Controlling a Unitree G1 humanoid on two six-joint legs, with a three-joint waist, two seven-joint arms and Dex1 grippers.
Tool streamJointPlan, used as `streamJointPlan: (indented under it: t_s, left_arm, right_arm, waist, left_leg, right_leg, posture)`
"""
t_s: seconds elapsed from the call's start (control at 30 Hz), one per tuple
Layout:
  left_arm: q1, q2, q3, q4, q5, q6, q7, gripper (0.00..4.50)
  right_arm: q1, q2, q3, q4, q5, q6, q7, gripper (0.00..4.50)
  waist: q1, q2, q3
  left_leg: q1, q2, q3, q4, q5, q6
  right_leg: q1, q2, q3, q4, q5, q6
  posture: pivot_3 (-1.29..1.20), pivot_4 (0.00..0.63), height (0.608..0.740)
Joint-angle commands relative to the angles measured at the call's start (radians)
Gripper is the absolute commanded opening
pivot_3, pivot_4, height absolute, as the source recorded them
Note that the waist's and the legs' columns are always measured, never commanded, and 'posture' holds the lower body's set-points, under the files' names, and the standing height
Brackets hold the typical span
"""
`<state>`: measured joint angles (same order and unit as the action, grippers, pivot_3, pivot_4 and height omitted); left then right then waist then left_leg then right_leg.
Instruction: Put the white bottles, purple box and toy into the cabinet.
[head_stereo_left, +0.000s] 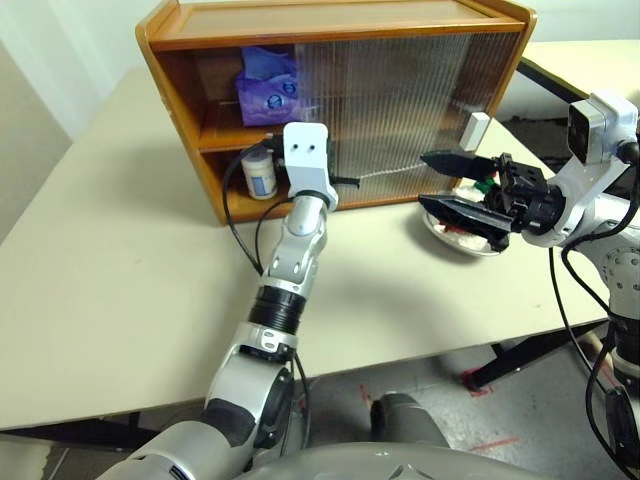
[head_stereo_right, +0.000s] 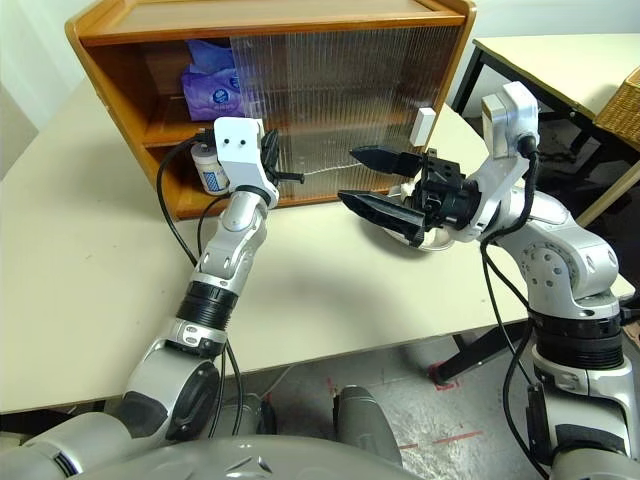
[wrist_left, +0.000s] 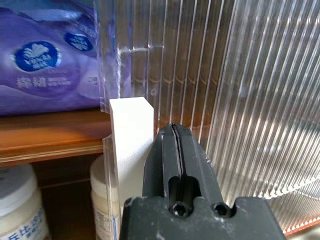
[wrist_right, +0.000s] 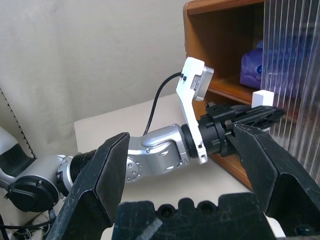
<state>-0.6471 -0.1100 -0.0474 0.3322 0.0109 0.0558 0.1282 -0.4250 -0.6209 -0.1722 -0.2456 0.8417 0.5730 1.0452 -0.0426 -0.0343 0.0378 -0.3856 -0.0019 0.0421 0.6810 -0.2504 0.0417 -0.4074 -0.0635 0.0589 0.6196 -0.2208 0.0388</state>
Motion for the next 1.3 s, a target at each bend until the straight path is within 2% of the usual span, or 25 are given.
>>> streamJointPlan:
  t_s: [0.03,0.57,0.8,1.3]
  left_arm:
    - [0.029,0.02,0.027,-0.06,0.018,0.034,0.031,0.03]
    - [0.106,0.127,0.117,-0.192,0.018,0.13,0.084,0.03]
    - [0.154,0.174,0.153,-0.279,0.019,0.176,0.095,0.03]
    - [0.207,0.206,0.205,-0.379,0.026,0.245,0.128,0.03]
  right_arm:
    - [-0.007,-0.001,0.0,0.001,0.0,-0.008,0.007,4.5]
    - [-0.048,0.023,0.026,0.058,-0.024,-0.022,0.044,4.5]
    - [-0.071,0.037,0.042,0.09,-0.038,-0.029,0.068,4.5]
    - [-0.116,0.065,0.07,0.148,-0.065,-0.037,0.117,4.5]
  waist:
    - [0.0,0.0,0.0]
    - [0.003,0.0,0.0]
    - [0.005,-0.001,0.0]
    - [0.034,-0.001,0.001]
  left_leg:
    - [0.0,0.0,0.0,0.0,0.0,0.0]
    - [0.004,0.0,0.0,0.0,0.0,0.0]
    - [0.011,0.003,-0.002,0.0,-0.001,-0.001]
    - [0.012,0.013,-0.001,-0.001,-0.002,-0.003]
  right_leg:
    - [0.0,0.0,0.0,0.0,0.0,0.0]
    - [0.001,0.001,0.0,0.001,0.003,-0.003]
    - [0.006,0.007,0.002,0.001,0.005,-0.004]
    - [0.005,0.012,0.002,0.001,0.002,-0.01]
  posture:
    - [-0.06,0.0,0.74]
    - [0.01,0.0,0.74]
    - [0.04,0.0,0.74]
    - [0.09,0.0,0.74]
